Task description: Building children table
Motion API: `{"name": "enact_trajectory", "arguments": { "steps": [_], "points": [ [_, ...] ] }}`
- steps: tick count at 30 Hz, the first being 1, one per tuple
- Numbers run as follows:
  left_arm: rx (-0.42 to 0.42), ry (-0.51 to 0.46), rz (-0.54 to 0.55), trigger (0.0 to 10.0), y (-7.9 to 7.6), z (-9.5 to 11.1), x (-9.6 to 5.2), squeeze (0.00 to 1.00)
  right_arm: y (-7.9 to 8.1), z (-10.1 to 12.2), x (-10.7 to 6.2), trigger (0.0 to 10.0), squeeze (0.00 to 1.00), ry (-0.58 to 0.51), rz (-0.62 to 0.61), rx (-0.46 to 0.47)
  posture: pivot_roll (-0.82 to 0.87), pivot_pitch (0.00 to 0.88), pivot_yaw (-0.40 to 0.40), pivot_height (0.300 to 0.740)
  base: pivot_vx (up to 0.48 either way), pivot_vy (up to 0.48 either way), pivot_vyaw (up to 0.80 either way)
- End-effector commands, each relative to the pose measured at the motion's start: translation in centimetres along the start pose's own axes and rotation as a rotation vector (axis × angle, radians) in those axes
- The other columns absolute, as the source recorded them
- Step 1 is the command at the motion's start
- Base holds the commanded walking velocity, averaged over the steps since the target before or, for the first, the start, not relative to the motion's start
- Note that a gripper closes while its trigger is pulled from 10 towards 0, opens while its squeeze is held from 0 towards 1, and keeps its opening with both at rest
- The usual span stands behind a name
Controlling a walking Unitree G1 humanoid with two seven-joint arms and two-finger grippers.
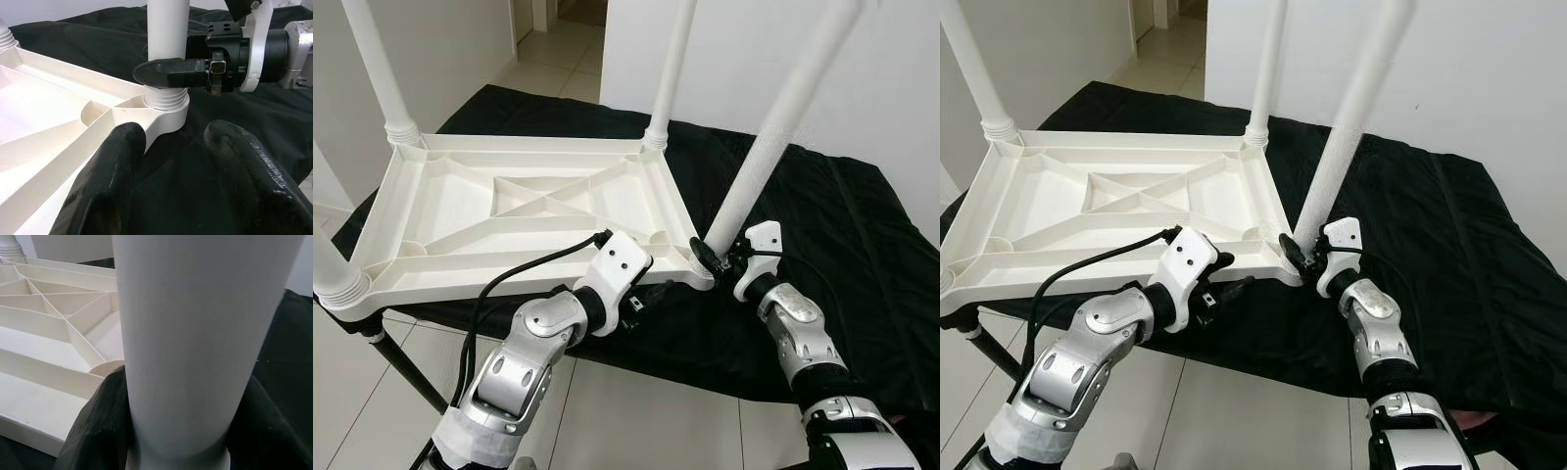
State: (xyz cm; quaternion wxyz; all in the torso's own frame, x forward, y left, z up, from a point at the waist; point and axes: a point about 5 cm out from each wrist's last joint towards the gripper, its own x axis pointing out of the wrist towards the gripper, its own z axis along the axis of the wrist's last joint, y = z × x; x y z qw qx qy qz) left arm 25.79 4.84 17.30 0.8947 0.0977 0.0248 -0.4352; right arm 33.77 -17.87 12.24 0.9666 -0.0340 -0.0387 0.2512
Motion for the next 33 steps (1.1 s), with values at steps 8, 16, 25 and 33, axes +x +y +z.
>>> {"name": "enact_trajectory", "arguments": {
  "steps": [8, 16, 25, 33],
  "points": [
    [0.002, 0.002, -0.024, 10.0, -0.5, -0.1, 0.0, 0.0, 0.1, -0.7, -0.1, 10.0, 0.0, 0.038, 0.013, 0.001, 0.06, 0.0, -0.07, 0.74, 0.0, 0.0, 0.0],
    [0.002, 0.003, -0.028, 10.0, -0.5, 0.0, -0.1, 0.0, 1.5, -2.0, 0.2, 10.0, 0.0, 0.075, -0.081, 0.115, 0.05, 0.0, -0.064, 0.74, 0.0, 0.0, 0.0],
    [0.003, 0.002, -0.039, 10.0, -0.6, 0.0, 0.0, 0.0, 2.4, -2.8, 0.4, 10.0, 0.0, 0.115, -0.269, 0.168, 0.05, 0.0, -0.062, 0.74, 0.0, 0.0, 0.0],
    [0.0, 0.002, -0.038, 10.0, -0.6, 0.0, 0.0, 0.0, 4.2, -2.8, 0.5, 10.0, 0.0, 0.164, -0.516, 0.195, 0.04, 0.0, -0.061, 0.74, 0.0, 0.0, 0.0]
  ]
}}
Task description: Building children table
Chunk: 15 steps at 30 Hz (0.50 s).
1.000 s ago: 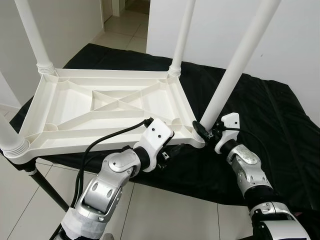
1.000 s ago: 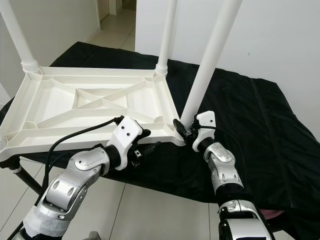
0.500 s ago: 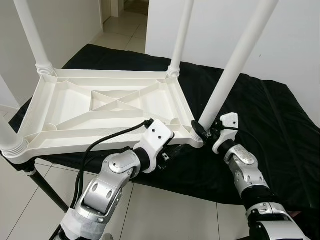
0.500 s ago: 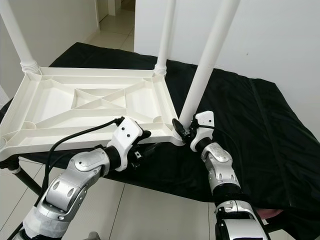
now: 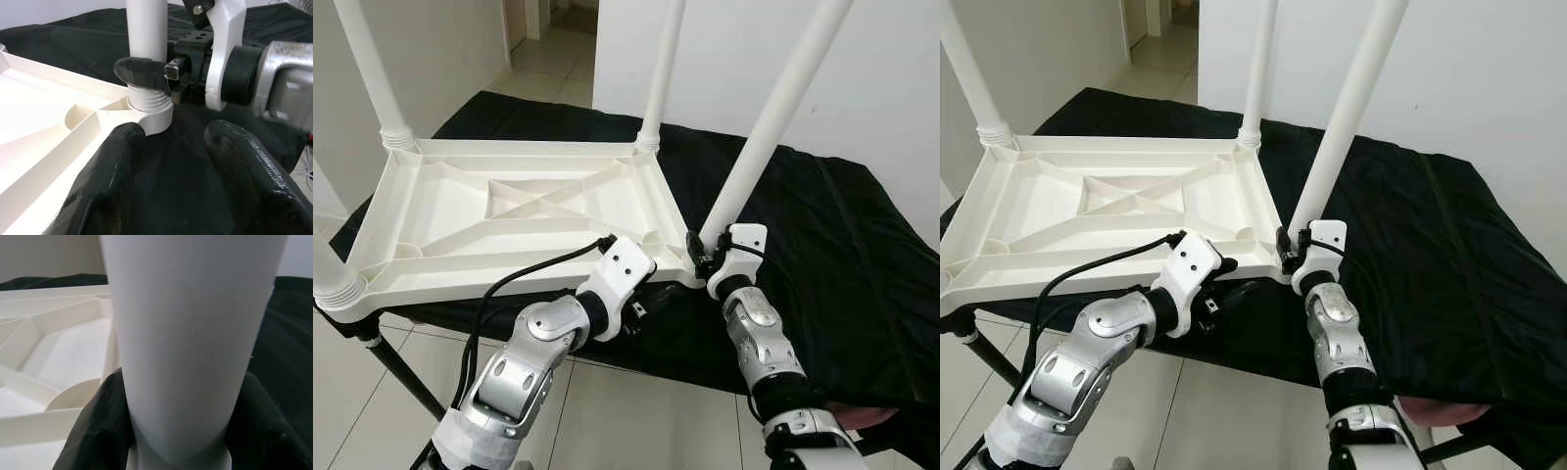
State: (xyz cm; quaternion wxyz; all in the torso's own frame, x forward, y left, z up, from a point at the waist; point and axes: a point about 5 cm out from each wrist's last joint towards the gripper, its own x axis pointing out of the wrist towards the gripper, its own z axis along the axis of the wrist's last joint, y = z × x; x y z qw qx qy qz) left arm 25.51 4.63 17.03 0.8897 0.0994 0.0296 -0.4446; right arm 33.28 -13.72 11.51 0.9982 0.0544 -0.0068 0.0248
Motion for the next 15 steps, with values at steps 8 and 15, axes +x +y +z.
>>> {"name": "enact_trajectory", "arguments": {
  "steps": [8, 15],
  "points": [
    [0.003, -0.007, -0.018, 10.0, -0.1, 0.3, 0.1, 0.0, 0.7, -2.2, -2.8, 10.0, 0.0, 0.145, -0.297, 0.035, 0.03, 0.0, -0.06, 0.74, 0.0, 0.0, 0.0],
    [0.005, -0.009, -0.026, 10.0, -0.2, 0.3, 0.3, 0.0, 1.8, -1.6, -3.0, 10.0, 0.0, 0.127, -0.261, 0.032, 0.03, 0.0, -0.059, 0.74, 0.0, 0.0, 0.0]
  ]
}}
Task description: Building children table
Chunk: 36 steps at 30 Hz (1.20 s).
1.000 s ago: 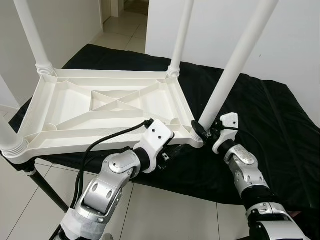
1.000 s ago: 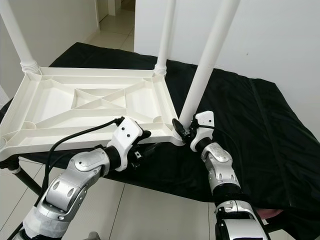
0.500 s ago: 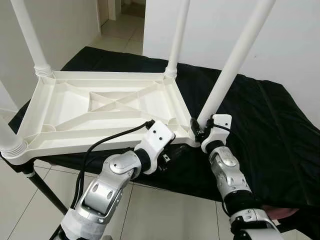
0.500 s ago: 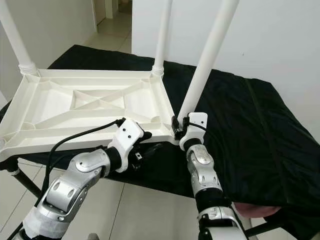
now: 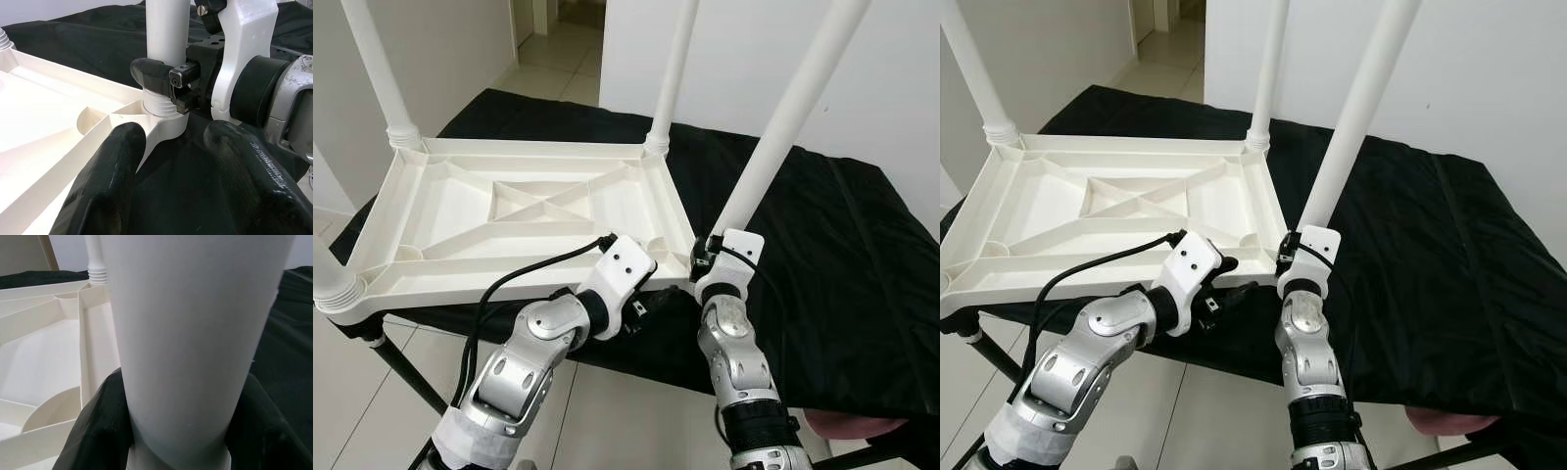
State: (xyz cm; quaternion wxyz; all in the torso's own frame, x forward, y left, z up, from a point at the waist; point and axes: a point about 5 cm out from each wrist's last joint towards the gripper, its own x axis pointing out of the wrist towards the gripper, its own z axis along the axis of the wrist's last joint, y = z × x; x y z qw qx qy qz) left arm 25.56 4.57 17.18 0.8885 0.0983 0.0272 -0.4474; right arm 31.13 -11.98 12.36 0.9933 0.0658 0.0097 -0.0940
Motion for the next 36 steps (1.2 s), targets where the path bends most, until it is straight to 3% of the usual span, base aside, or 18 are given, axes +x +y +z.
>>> {"name": "enact_trajectory", "arguments": {
  "steps": [1, 5, 6, 10, 13, 15, 16, 17, 18, 25, 32, 36],
  "points": [
    [0.004, -0.004, -0.021, 10.0, -0.2, 0.2, 0.2, 0.0, -0.4, -2.3, -0.8, 10.0, 0.0, 0.107, -0.023, -0.003, 0.03, 0.0, -0.059, 0.74, 0.0, 0.0, 0.0],
    [0.005, -0.003, -0.021, 10.0, -0.2, 0.2, 0.2, 0.0, -0.2, -2.2, -0.8, 10.0, 0.0, 0.102, -0.007, -0.006, 0.03, 0.0, -0.061, 0.74, 0.0, 0.0, 0.0],
    [0.005, -0.003, -0.019, 10.0, -0.2, 0.2, 0.2, 0.0, -0.1, -2.0, -0.8, 10.0, 1.0, 0.089, 0.028, -0.013, 0.03, 0.0, -0.062, 0.74, 0.0, 0.0, 0.0],
    [0.005, -0.003, -0.016, 10.0, -0.2, 0.2, 0.2, 0.0, -0.2, -1.8, -0.6, 10.0, 1.0, 0.056, 0.083, -0.017, 0.04, 0.0, -0.066, 0.74, 0.0, 0.0, 0.0],
    [0.004, -0.006, -0.009, 10.0, -0.1, 0.2, 0.2, 0.0, -0.5, -1.1, -0.3, 10.0, 1.0, 0.009, 0.211, -0.008, 0.04, 0.0, -0.07, 0.74, 0.0, 0.0, 0.0],
    [0.004, -0.006, -0.009, 10.0, -0.1, 0.2, 0.2, 0.0, -0.5, -1.1, -0.3, 10.0, 1.0, 0.009, 0.211, -0.008, 0.04, 0.0, -0.07, 0.74, 0.0, 0.0, 0.0],
    [0.002, -0.009, -0.004, 10.0, 0.0, 0.3, 0.3, 0.0, -0.8, -0.8, 0.0, 10.0, 0.67, -0.021, 0.283, -0.019, 0.04, 0.0, -0.07, 0.74, 0.0, 0.0, 0.0],
    [0.002, -0.009, -0.004, 10.0, 0.0, 0.3, 0.3, 0.0, -0.8, -0.8, 0.0, 10.0, 0.67, -0.021, 0.283, -0.019, 0.04, 0.0, -0.07, 0.74, 0.0, 0.0, 0.0],
    [0.001, -0.013, 0.001, 10.0, 0.1, 0.4, 0.3, 0.0, -1.5, -0.5, 0.3, 10.0, 0.0, -0.041, 0.329, -0.035, 0.04, 0.0, -0.073, 0.74, 0.0, 0.0, 0.0],
    [0.002, -0.014, 0.008, 10.0, 0.2, 0.4, 0.2, 0.0, -3.2, 0.3, 1.4, 10.0, 0.0, -0.086, 0.412, -0.109, 0.04, 0.0, -0.075, 0.74, 0.0, 0.0, 0.0],
    [0.003, -0.013, 0.008, 10.0, 0.2, 0.4, 0.2, 0.0, -3.7, 0.5, 1.7, 10.0, 0.0, -0.089, 0.434, -0.133, 0.04, 0.0, -0.075, 0.74, 0.0, 0.0, 0.0],
    [0.005, -0.012, 0.012, 10.0, 0.3, 0.5, 0.2, 0.0, -4.3, 0.8, 2.7, 10.0, 0.0, -0.078, 0.531, -0.187, 0.05, 0.0, -0.064, 0.74, 0.0, 0.0, 0.0]
  ]
}}
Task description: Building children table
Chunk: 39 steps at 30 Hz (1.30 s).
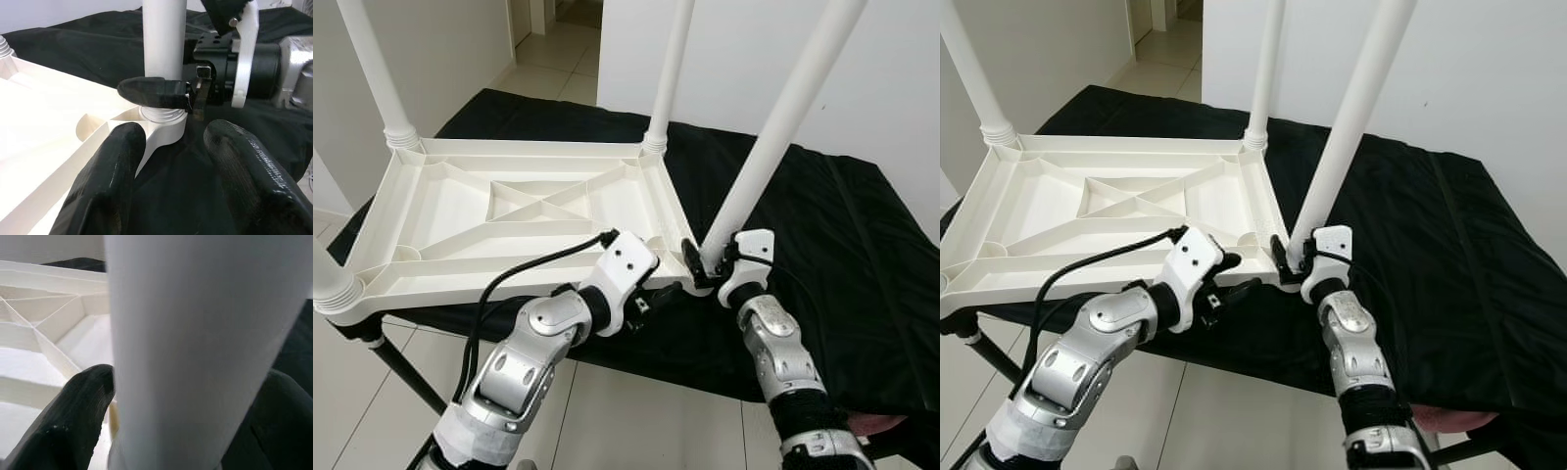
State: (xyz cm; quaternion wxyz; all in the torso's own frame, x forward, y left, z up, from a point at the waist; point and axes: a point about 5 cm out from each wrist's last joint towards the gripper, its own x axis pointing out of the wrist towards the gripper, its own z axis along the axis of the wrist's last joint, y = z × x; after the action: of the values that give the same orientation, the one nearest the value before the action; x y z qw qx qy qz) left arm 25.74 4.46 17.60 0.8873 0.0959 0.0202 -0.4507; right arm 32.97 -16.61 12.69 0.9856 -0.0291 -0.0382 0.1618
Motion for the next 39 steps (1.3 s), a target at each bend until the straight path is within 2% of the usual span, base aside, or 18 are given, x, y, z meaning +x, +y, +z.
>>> {"name": "enact_trajectory", "arguments": {
  "steps": [1, 5, 7, 8, 9, 13, 14, 15, 24, 25, 27, 28, 31, 35, 36, 37, 39],
  "points": [
    [0.006, 0.004, 0.018, 10.0, 0.3, 0.1, 0.0, 0.0, -0.6, -0.2, 0.3, 10.0, 0.0, 0.02, 0.094, -0.031, 0.05, 0.0, -0.058, 0.74, 0.0, 0.0, 0.0],
    [0.006, 0.004, 0.018, 10.0, 0.3, 0.1, 0.0, 0.0, -0.6, -0.2, 0.3, 10.0, 0.0, 0.02, 0.094, -0.031, 0.05, 0.0, -0.058, 0.74, 0.0, 0.0, 0.0],
    [0.01, 0.005, 0.015, 10.0, 0.4, 0.1, 0.1, 0.0, -1.0, -0.4, 0.9, 10.0, 0.0, 0.062, 0.22, -0.087, 0.05, 0.0, -0.057, 0.74, 0.0, 0.0, 0.0],
    [0.01, 0.005, 0.015, 10.0, 0.4, 0.1, 0.1, 0.0, -1.0, -0.4, 0.9, 10.0, 0.0, 0.062, 0.22, -0.087, 0.05, 0.0, -0.057, 0.74, 0.0, 0.0, 0.0],
    [0.012, 0.007, 0.01, 10.0, 0.3, 0.1, 0.1, 0.0, -0.9, -0.5, 1.2, 10.0, 0.0, 0.082, 0.274, -0.112, 0.05, 0.0, -0.055, 0.74, 0.0, 0.0, 0.0],
    [0.013, 0.007, 0.006, 10.0, 0.3, 0.1, 0.1, 0.0, -0.9, -0.5, 1.4, 10.0, 0.0, 0.088, 0.295, -0.119, 0.05, 0.0, -0.055, 0.74, 0.0, 0.0, 0.0],
    [0.013, 0.008, 0.003, 10.0, 0.3, 0.1, 0.1, 0.0, -0.7, -0.5, 1.5, 4.8, 0.0, 0.086, 0.315, -0.12, 0.05, 0.0, -0.055, 0.74, 0.0, 0.0, 0.0],
    [0.013, 0.008, 0.001, 10.0, 0.2, 0.1, 0.2, 0.0, -0.5, -0.5, 1.5, 0.0, 0.0, 0.084, 0.331, -0.124, 0.05, 0.0, -0.055, 0.74, 0.0, 0.0, 0.0],
    [0.013, 0.009, -0.002, 10.0, 0.2, 0.1, 0.2, 0.0, -0.2, -1.1, 1.3, 0.0, 0.0, 0.094, 0.384, -0.122, 0.05, 0.0, -0.057, 0.74, 0.0, 0.0, 0.0],
    [0.011, 0.009, -0.004, 10.0, 0.1, 0.1, 0.2, 0.0, -0.2, -1.4, 1.1, 1.0, 0.0, 0.105, 0.391, -0.101, 0.04, 0.0, -0.058, 0.74, 0.0, 0.0, 0.0],
    [0.01, 0.01, -0.006, 10.0, 0.0, 0.0, 0.2, 0.0, -0.3, -1.7, 1.0, 1.0, 0.0, 0.111, 0.401, -0.085, 0.04, 0.0, -0.058, 0.74, 0.0, 0.0, 0.0],
    [0.01, 0.01, -0.008, 10.0, 0.0, 0.0, 0.2, 0.0, -0.4, -1.9, 0.9, 10.0, 0.0, 0.115, 0.394, -0.076, 0.04, 0.0, -0.058, 0.74, 0.0, 0.0, 0.0],
    [0.01, 0.01, -0.01, 10.0, 0.0, 0.0, 0.2, 0.0, -0.5, -2.0, 0.8, 10.0, 0.0, 0.116, 0.389, -0.072, 0.04, 0.0, -0.058, 0.74, 0.0, 0.0, 0.0],
    [0.013, 0.014, -0.006, 10.0, 0.0, -0.1, 0.3, 0.0, -0.3, -2.4, 0.6, 10.0, 0.0, 0.112, 0.252, -0.046, 0.03, 0.0, -0.075, 0.74, 0.0, 0.0, 0.0],
    [0.013, 0.014, -0.006, 10.0, 0.0, -0.1, 0.3, 0.0, -0.3, -2.4, 0.6, 10.0, 0.0, 0.112, 0.252, -0.046, 0.03, 0.0, -0.075, 0.74, 0.0, 0.0, 0.0],
    [0.009, 0.014, -0.003, 10.0, -0.1, -0.2, 0.3, 0.0, 0.3, -2.6, 0.4, 10.0, 0.0, 0.117, 0.174, -0.026, 0.02, 0.0, -0.076, 0.74, 0.0, 0.0, 0.0],
    [0.009, 0.014, -0.003, 10.0, -0.1, -0.2, 0.3, 0.0, 0.3, -2.6, 0.4, 10.0, 0.0, 0.117, 0.174, -0.026, 0.02, 0.0, -0.076, 0.74, 0.0, 0.0, 0.0]
  ]
}}
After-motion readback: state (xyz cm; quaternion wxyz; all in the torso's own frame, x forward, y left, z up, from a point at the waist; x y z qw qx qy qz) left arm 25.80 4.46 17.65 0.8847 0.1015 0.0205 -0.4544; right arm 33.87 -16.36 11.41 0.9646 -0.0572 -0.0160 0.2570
